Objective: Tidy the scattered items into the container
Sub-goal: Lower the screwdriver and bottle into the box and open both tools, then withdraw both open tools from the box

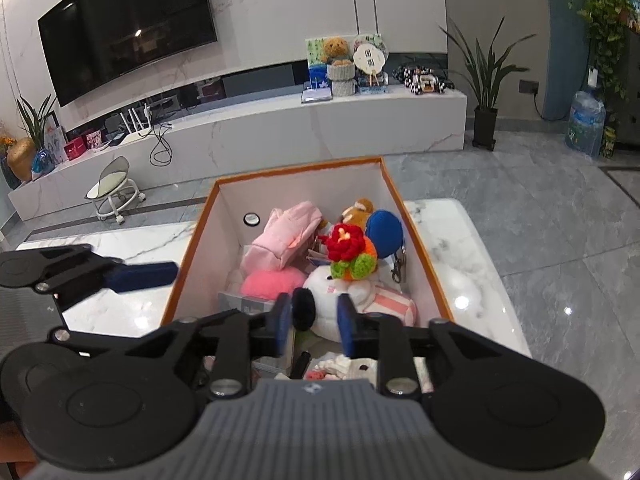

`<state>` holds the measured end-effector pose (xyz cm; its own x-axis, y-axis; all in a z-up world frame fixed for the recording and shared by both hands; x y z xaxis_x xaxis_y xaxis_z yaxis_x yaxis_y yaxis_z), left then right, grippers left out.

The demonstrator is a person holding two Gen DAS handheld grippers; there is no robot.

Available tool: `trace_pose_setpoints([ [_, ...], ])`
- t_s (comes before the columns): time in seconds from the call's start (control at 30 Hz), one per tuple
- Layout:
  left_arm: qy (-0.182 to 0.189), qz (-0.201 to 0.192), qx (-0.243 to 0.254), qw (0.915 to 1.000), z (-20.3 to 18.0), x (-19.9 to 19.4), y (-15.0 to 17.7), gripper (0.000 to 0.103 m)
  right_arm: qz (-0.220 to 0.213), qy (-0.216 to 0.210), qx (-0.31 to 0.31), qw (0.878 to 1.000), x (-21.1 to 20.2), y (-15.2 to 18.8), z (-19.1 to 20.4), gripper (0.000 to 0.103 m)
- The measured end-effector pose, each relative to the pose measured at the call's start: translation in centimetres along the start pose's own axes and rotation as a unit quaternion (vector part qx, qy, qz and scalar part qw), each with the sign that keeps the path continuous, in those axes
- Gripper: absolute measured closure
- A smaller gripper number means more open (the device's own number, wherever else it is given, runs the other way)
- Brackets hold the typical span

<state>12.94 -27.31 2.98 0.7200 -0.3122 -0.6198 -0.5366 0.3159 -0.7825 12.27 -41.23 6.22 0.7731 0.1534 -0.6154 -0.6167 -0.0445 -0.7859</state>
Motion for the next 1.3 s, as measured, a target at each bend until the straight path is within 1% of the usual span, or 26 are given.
trace_pose_setpoints([
  [0.1, -0.002, -0.005, -0.022, 0.9997, 0.4, -1.1, -0.2, 0.018, -0.011, 0.001, -0.003, 1.0, -1.2, -0.3, 0.3, 0.068],
  [0.13, -0.005, -0.004, -0.028, 0.9996, 0.5, -1.4, -0.2, 0.014, -0.015, 0.002, -0.004, 1.0, -1.6, -0.3, 0.5, 0.065],
  [0.17, -0.009, -0.004, -0.034, 0.9994, 0.6, -1.8, -0.3, 0.014, -0.019, 0.003, -0.004, 1.0, -2.1, -0.4, 0.5, 0.06],
  [0.23, -0.014, -0.002, -0.047, 0.9988, 0.8, -2.6, -0.3, 0.014, -0.029, 0.006, -0.008, 1.0, -3.4, -0.4, 0.8, 0.054],
  [0.3, -0.009, 0.001, -0.063, 0.998, 1.0, -3.4, -0.3, 0.013, -0.039, 0.01, -0.011, 0.999, -4.6, -0.2, 1.0, 0.046],
  [0.37, -0.006, 0.005, -0.078, 0.997, 1.2, -4.0, -0.3, 0.012, -0.049, 0.013, -0.013, 0.999, -5.8, 0.0, 1.2, 0.034],
  [0.47, -0.02, 0.003, -0.092, 0.9956, 1.0, -5.0, 0.1, 0.012, -0.059, 0.021, -0.009, 0.998, -7.1, 0.3, 1.5, 0.022],
  [0.53, -0.033, 0.0, -0.103, 0.9942, 1.1, -5.7, 0.4, 0.012, -0.064, 0.028, -0.006, 0.998, -7.8, 0.5, 1.7, 0.017],
  [0.63, -0.039, 0.01, -0.124, 0.9915, 1.3, -6.5, 1.1, 0.012, -0.068, 0.045, -0.005, 0.997, -8.6, 1.0, 2.1, 0.01],
  [0.73, -0.041, 0.025, -0.126, 0.9909, 1.0, -6.5, 1.4, 0.008, -0.066, 0.067, 0.001, 0.996, -9.2, 1.8, 2.2, 0.008],
  [0.83, -0.043, 0.035, -0.111, 0.9923, 0.2, -6.2, 1.6, 0.008, -0.057, 0.08, 0.015, 0.995, -9.5, 2.7, 2.0, 0.008],
  [0.93, -0.038, 0.05, -0.112, 0.9917, -0.4, -5.8, 2.1, 0.008, -0.049, 0.087, 0.018, 0.995, -9.5, 3.2, 1.7, 0.006],
  [1.07, -0.044, 0.07, -0.116, 0.9898, -0.9, -5.6, 2.7, 0.008, -0.047, 0.098, 0.016, 0.994, -9.4, 3.1, 1.5, 0.005],
  [1.2, -0.064, 0.068, -0.119, 0.9885, -0.5, -5.7, 2.8, 0.008, -0.044, 0.104, 0.016, 0.993, -9.2, 3.1, 1.2, 0.005],
  [1.3, -0.068, 0.058, -0.126, 0.988, 0.0, -6.0, 2.7, 0.008, -0.039, 0.115, 0.019, 0.992, -9.2, 3.1, 0.9, 0.004],
])
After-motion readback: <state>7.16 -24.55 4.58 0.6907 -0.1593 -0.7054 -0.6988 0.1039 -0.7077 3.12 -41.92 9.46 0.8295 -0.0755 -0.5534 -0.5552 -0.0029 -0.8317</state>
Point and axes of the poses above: each gripper's, at about its wrist camera, not at the fingertips, and x roughly the way its jaws point, z to its left, y to its underside, the point moved 3 cm from there along x, roughly the way its jaws point, and after that the axes turned 5 degrees about -x, right-handed, at the moved point
